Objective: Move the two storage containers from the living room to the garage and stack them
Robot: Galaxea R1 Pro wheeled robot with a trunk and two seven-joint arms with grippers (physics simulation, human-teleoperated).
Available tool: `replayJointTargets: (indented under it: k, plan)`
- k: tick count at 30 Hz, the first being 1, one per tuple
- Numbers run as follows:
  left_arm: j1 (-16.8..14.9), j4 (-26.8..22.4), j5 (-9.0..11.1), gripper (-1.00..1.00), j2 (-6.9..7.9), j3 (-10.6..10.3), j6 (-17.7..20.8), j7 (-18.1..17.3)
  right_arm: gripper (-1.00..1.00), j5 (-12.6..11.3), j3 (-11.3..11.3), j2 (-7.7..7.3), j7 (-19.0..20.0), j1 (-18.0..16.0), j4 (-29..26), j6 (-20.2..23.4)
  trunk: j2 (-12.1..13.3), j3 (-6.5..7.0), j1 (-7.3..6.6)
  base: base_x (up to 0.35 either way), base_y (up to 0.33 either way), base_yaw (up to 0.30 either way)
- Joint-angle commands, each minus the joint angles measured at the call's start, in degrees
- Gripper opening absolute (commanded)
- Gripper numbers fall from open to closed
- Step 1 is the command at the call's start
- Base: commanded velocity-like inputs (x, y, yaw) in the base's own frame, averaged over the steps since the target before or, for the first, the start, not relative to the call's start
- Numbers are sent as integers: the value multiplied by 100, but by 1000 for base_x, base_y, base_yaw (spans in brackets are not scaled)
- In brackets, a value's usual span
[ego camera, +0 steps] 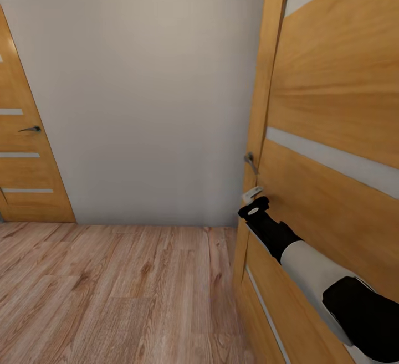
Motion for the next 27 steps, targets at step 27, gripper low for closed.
replayJointTargets:
  k: [27]
  plan:
    - [4, -6, 38, 100, -3, 7, -10, 3, 100, 93, -407, -538, -20, -5, -20, 90, -3, -6, 0, 0, 0, 0]
